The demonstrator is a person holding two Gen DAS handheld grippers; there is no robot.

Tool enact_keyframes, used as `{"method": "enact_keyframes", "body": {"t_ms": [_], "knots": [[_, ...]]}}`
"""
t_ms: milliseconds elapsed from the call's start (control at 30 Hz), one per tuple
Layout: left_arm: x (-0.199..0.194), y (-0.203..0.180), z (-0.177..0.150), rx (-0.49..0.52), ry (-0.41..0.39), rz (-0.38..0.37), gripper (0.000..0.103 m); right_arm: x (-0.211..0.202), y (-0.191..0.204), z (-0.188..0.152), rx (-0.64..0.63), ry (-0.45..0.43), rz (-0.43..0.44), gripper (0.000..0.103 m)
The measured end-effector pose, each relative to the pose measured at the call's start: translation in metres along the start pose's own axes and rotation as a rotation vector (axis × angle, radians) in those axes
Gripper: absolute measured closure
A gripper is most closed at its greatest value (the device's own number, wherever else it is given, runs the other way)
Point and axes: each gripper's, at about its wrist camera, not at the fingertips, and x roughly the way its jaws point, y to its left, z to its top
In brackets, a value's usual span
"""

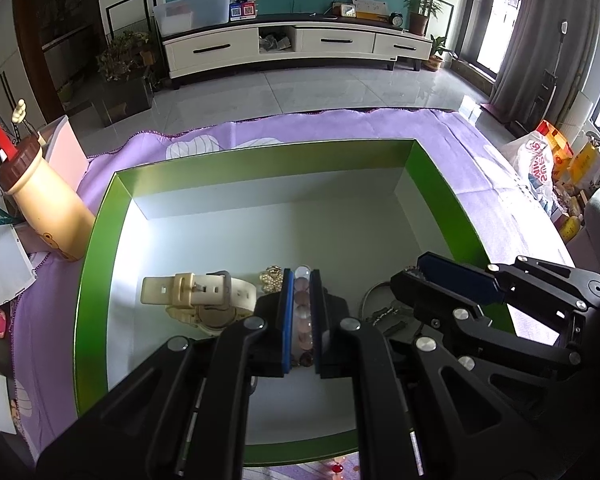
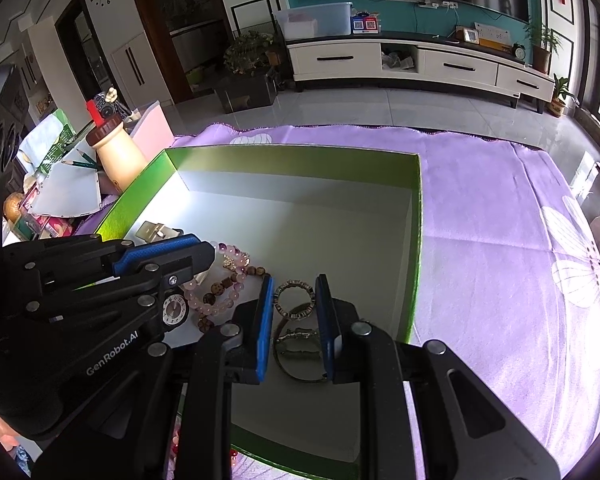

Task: Organize jewelry
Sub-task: 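Lower both held items into the box and open both tools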

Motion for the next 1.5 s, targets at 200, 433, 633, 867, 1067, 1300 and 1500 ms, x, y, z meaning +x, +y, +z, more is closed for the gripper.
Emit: {"method": "enact_keyframes", "body": {"t_ms": [200, 433, 633, 867, 1067, 1300, 1500], "knots": [[0.0, 0.0, 0.0, 0.007, 0.001, 0.007, 0.096, -0.001, 0.001, 0.0, -0.002, 0.0, 0.0, 0.082], [0.002, 0.002, -0.001, 0.01, 0.008, 0.012, 0.096, 0.001, 0.003, 0.0, -0.014, 0.013, -0.007, 0.082], [0.004, 0.003, -0.001, 0.012, 0.013, 0.018, 0.096, 0.002, 0.004, 0.0, -0.017, 0.02, -0.009, 0.082], [0.007, 0.005, -0.003, 0.011, 0.02, 0.023, 0.096, 0.004, 0.003, -0.003, -0.018, 0.03, -0.017, 0.082], [0.01, 0.007, -0.004, 0.01, 0.026, 0.03, 0.096, 0.005, 0.003, -0.003, -0.018, 0.029, -0.023, 0.082], [0.01, 0.008, -0.004, 0.007, 0.03, 0.032, 0.096, 0.005, 0.003, -0.003, -0.025, 0.031, -0.029, 0.082], [0.01, 0.009, -0.005, 0.002, 0.027, 0.024, 0.095, 0.006, 0.001, -0.004, -0.008, 0.036, -0.037, 0.082]]}}
